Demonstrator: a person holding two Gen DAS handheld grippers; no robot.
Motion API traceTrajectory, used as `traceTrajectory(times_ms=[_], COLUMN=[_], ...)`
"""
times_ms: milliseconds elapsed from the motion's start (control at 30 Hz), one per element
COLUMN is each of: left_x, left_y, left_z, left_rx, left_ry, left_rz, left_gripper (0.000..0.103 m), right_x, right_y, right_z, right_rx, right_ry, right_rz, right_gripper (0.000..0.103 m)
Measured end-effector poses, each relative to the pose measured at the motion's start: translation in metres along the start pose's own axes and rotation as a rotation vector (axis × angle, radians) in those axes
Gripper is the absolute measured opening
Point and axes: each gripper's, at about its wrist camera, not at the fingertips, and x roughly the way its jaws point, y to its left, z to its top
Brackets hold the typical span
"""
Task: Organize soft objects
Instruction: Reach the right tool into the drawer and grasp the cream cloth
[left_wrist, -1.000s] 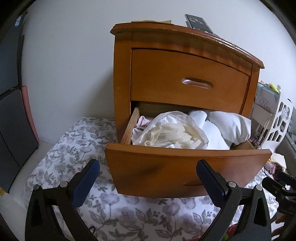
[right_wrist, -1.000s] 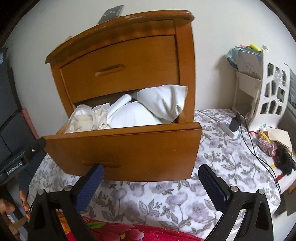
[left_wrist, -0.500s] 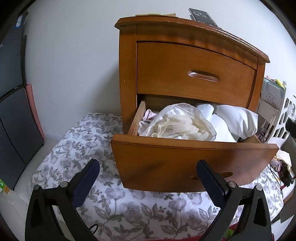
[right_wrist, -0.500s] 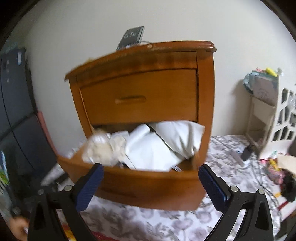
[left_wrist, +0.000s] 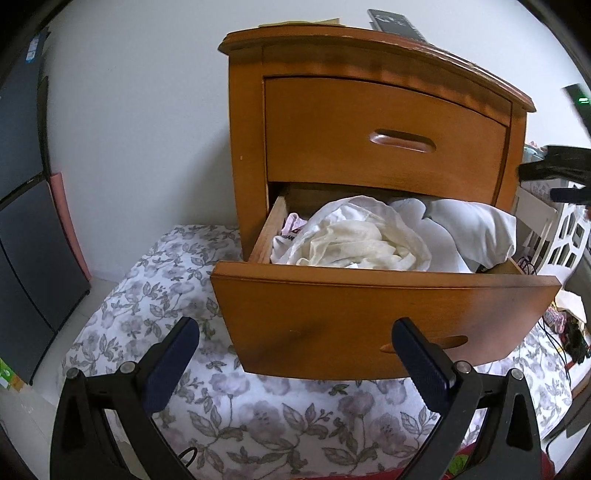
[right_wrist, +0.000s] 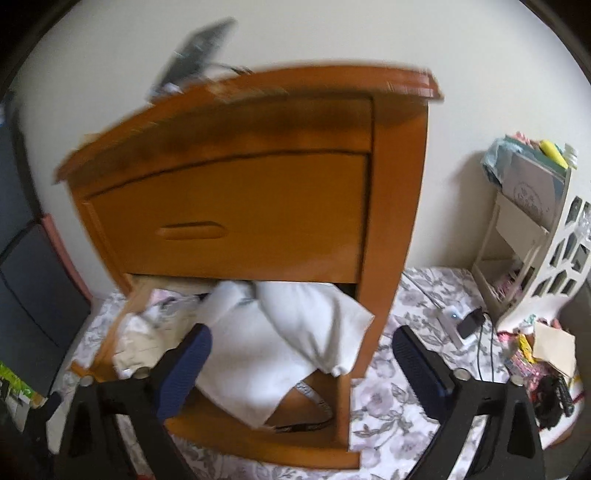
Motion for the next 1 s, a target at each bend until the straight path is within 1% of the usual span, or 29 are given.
traceTrajectory(times_ms=[100,200,267,333,467,567,667,767,867,933,967,1000], left_x=[0.003,0.006,0.006,0.008,0.011,0.012,0.013,0.014,0.014,0.014,0.014,0.014], left_y=[-0.002,-0.002,-0.002,-0.001,-0.001,-0.001,0.0,0.0,0.0,0.0,0.0,0.0], left_z=[0.0,-0.001,0.0,-0.001,-0.001,-0.002,-0.002,-0.002,-0.002,-0.002,-0.002,-0.002], left_rx=[0.009,0.007,0.004,0.003,-0.003,-0.004,-0.004,-0.005,-0.005,-0.004,-0.004,-0.006], left_ry=[0.011,0.024,0.029,0.035,0.051,0.057,0.06,0.063,0.066,0.066,0.067,0.068], left_rz=[-0.011,-0.017,-0.021,-0.024,-0.027,-0.023,-0.023,-0.025,-0.026,-0.027,-0.028,-0.028], left_gripper=[0.103,0.103,0.103,0.103,0.103,0.103,0.103,0.103,0.103,0.103,0.103,0.103], right_x=[0.031,0.058,0.067,0.07,0.069,0.071,0.08,0.09,0.097,0.104,0.108,0.111], right_y=[-0.01,-0.016,-0.015,-0.009,0.024,0.056,0.085,0.114,0.138,0.15,0.154,0.156], right_z=[0.004,-0.001,-0.004,-0.006,-0.005,-0.004,-0.006,-0.014,-0.024,-0.03,-0.033,-0.036], right_rx=[0.022,0.063,0.075,0.066,0.0,-0.075,-0.106,-0.163,-0.221,-0.267,-0.278,-0.276], right_ry=[0.08,0.163,0.189,0.189,0.193,0.197,0.231,0.264,0.281,0.296,0.306,0.316], right_rz=[-0.034,-0.035,-0.029,-0.017,0.059,0.112,0.169,0.199,0.203,0.169,0.155,0.158], right_gripper=[0.092,0.088,0.086,0.084,0.082,0.078,0.075,0.068,0.061,0.048,0.045,0.039])
